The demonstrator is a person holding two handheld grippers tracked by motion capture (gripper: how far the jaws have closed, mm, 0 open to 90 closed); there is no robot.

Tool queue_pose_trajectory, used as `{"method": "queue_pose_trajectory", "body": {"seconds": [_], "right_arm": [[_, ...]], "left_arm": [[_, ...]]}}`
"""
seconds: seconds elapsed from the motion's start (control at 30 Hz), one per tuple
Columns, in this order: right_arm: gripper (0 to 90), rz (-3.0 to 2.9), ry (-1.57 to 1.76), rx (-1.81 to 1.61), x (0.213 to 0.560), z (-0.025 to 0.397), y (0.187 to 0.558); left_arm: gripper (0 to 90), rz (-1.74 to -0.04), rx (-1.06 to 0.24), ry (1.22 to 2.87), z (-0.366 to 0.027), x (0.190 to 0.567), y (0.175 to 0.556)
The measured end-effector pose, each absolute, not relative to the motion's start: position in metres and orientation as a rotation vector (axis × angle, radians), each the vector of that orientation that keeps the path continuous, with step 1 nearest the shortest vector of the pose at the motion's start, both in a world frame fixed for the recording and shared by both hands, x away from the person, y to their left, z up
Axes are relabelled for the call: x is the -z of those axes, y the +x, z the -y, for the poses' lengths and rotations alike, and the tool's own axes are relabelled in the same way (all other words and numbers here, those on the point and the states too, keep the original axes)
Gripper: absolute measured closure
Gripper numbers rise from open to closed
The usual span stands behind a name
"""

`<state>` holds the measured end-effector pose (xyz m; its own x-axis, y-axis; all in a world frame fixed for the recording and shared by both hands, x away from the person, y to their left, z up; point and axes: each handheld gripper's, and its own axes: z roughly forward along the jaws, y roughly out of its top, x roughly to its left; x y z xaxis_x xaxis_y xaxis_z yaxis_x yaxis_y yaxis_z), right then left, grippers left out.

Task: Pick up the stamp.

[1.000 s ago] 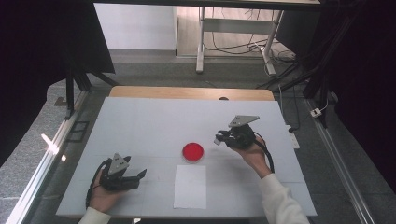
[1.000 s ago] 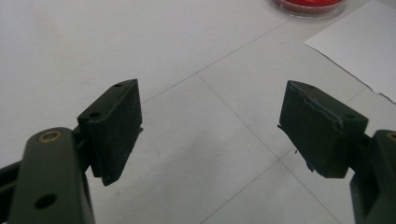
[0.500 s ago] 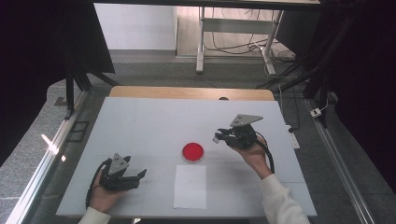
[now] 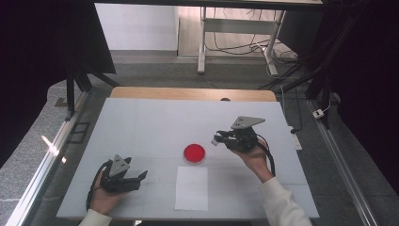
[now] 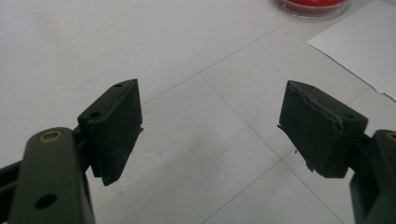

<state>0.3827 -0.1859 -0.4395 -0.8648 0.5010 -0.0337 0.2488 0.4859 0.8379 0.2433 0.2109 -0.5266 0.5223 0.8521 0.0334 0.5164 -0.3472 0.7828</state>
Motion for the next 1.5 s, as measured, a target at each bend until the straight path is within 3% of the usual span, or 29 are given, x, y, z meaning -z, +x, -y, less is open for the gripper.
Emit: {"method": "queue_pose_trajectory", "body": {"seconds": [1.5], "right_arm": [[75.4, -2.53, 0.531, -1.42, 0.446, 0.148, 0.341]], "left_arm": [[21.4, -1.095, -0.55, 1.994, -0.208, 0.525, 0.248]]}}
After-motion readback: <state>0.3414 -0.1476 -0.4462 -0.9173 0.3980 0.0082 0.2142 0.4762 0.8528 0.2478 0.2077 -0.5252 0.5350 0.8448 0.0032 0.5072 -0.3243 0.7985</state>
